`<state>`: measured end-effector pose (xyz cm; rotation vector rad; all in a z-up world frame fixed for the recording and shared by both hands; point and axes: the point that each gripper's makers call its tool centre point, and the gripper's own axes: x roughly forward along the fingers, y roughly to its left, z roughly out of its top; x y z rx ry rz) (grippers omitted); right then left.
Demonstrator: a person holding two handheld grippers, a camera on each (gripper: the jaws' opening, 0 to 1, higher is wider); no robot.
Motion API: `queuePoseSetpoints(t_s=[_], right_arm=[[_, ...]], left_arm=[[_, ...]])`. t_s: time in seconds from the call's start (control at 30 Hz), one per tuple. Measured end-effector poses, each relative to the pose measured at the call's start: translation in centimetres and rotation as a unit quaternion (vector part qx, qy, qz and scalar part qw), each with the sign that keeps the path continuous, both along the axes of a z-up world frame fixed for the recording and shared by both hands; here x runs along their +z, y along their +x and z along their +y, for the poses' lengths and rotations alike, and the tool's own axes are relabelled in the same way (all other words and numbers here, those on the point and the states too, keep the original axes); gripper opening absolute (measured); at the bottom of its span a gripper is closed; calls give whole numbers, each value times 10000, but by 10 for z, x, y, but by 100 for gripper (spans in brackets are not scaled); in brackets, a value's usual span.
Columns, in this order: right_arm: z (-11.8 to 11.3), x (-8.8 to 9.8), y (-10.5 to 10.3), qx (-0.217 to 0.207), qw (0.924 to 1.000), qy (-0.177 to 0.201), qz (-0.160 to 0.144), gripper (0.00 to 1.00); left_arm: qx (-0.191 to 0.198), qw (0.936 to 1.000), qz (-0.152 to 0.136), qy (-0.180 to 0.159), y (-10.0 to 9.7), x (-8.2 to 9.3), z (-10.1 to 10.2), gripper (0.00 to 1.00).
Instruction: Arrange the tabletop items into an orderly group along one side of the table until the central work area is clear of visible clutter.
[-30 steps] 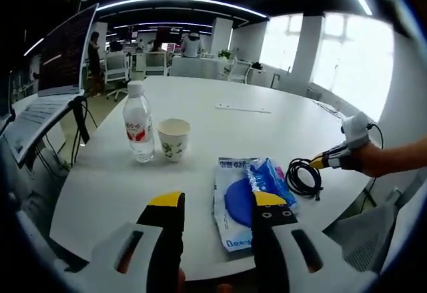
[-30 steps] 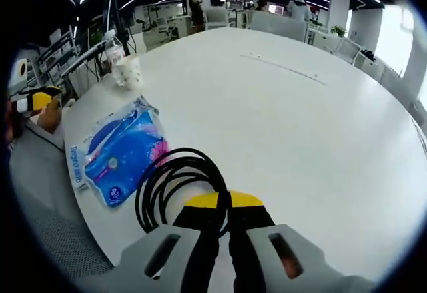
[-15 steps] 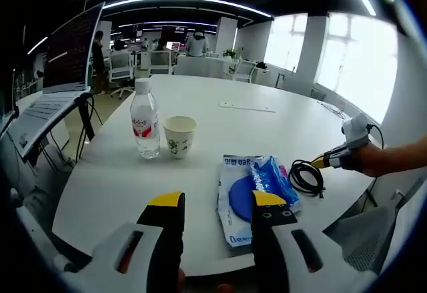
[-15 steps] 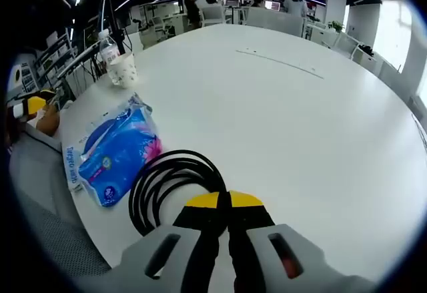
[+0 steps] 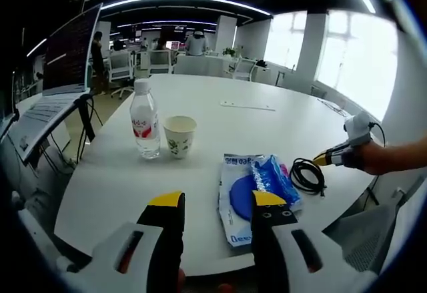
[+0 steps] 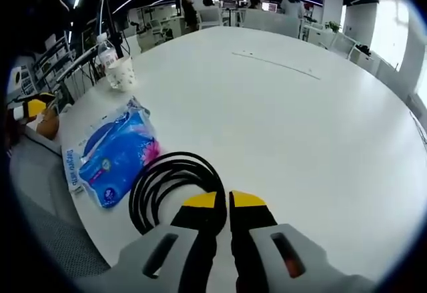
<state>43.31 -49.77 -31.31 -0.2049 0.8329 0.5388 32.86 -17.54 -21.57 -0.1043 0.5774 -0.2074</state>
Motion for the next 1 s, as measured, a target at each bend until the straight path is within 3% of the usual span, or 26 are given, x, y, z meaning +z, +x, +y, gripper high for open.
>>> queuePoseSetpoints(t_s=[0.47, 1.0], right_arm=[[-4, 7, -4, 90, 9999, -42, -51, 4], [22, 18, 2, 471, 9988, 11, -147, 5]], left_arm=[[-11, 10000, -28, -5, -2, 1, -1, 38], [-14, 10000, -64, -22, -3, 4, -2, 38]])
